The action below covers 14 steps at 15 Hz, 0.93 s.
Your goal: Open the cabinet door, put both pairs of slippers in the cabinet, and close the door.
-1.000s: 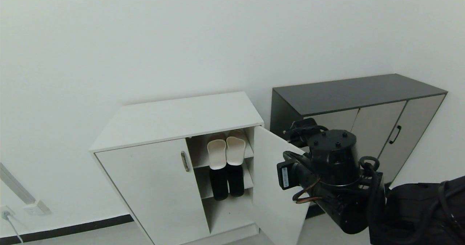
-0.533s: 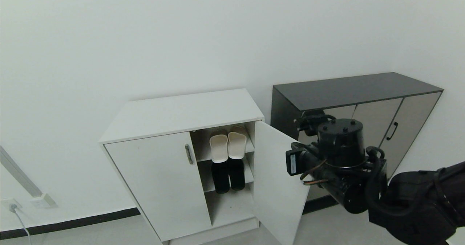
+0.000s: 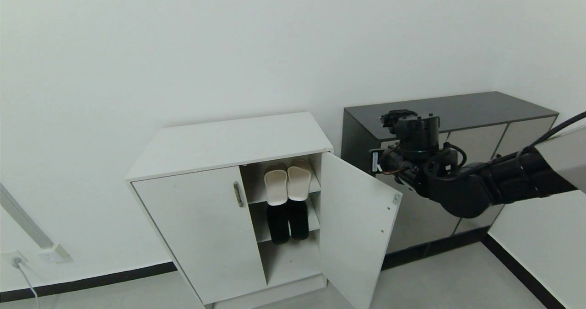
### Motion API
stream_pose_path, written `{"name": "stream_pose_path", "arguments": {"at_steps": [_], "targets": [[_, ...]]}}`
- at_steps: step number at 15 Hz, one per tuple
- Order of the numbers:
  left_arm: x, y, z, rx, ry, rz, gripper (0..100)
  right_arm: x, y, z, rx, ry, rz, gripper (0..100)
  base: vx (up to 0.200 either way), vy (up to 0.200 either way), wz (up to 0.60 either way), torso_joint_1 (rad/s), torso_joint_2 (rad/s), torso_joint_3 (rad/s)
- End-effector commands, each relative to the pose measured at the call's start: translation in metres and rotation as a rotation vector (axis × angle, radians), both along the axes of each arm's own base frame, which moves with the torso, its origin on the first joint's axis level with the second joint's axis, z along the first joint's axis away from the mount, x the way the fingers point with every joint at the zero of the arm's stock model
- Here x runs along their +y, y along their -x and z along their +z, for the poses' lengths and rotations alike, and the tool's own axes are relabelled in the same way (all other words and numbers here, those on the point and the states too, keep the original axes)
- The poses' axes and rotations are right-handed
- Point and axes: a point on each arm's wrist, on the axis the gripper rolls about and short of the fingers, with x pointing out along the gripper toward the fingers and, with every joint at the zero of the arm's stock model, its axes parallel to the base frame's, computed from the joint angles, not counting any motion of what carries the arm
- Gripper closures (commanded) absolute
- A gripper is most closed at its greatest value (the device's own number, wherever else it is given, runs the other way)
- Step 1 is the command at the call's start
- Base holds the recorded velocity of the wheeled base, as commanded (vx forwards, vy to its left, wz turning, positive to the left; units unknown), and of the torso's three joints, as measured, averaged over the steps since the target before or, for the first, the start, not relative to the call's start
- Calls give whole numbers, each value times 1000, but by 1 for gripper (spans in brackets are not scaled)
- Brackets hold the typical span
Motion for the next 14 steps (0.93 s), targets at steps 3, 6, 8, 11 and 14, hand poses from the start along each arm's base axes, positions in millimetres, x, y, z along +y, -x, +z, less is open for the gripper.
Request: {"name": "stream_pose_path", "arguments": {"at_steps": [3,6,8,11,14], "targets": [[0,0,0,1,1,1,100,-3,-43,-38,74,24,-38,100,0,0,0,0,0,0],[0,0,0,1,1,1,100,-5,-49,-50,101,31,-33,100,0,0,0,0,0,0],[0,0,0,1,1,1,100,-6,-51,-57,116,36,-37,100,0,0,0,0,0,0],[0,0,0,1,1,1,100,-6,-52,-64,134,30,-38,100,0,0,0,0,0,0],[0,0,0,1,1,1,100,-3,-48,-67,167,36,-33,100,0,0,0,0,0,0]]}}
